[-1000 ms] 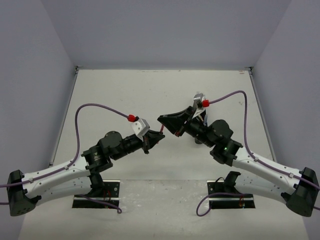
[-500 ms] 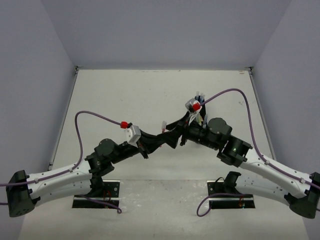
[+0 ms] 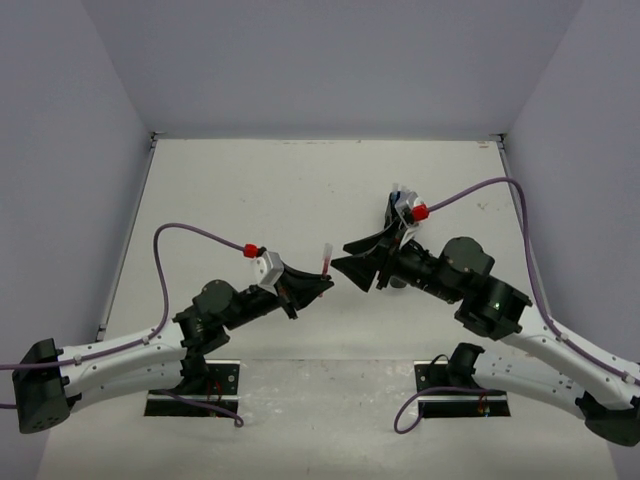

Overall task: Sort the stationery into containers
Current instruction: Place the pen in the storage box.

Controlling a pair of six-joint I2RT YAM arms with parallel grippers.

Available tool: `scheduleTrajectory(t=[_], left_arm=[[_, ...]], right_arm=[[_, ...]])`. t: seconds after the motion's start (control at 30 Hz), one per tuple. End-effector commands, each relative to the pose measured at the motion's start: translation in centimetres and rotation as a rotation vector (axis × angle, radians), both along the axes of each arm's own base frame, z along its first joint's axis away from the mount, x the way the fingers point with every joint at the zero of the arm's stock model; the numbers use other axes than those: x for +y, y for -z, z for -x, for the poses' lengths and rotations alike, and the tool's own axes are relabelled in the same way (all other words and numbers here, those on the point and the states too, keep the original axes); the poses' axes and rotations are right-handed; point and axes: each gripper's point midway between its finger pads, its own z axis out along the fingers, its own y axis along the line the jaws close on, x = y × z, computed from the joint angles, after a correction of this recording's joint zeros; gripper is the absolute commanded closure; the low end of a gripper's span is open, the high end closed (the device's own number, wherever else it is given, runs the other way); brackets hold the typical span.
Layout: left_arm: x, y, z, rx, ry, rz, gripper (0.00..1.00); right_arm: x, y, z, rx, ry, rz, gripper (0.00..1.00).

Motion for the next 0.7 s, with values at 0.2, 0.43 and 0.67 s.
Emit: scheduleTrajectory(t=[0.2, 0.43, 0.67], left_arm=[[-0.1, -1.5, -0.3, -0.01, -0.012, 0.049, 1.0], [-0.3, -1.1, -0.5, -0.003, -0.017, 0.031, 1.0], [-0.6, -0.6, -0.7, 0.005, -0.017, 0.011, 1.0]], right_arm=[[0.6, -0.7, -2.1, -0.005, 0.076, 0.045, 0.58], [0.8, -0.6, -2.1, -0.002, 0.067, 0.043, 0.62], [1.1, -1.0, -1.9, -0.006, 0.049, 0.038, 0.64]])
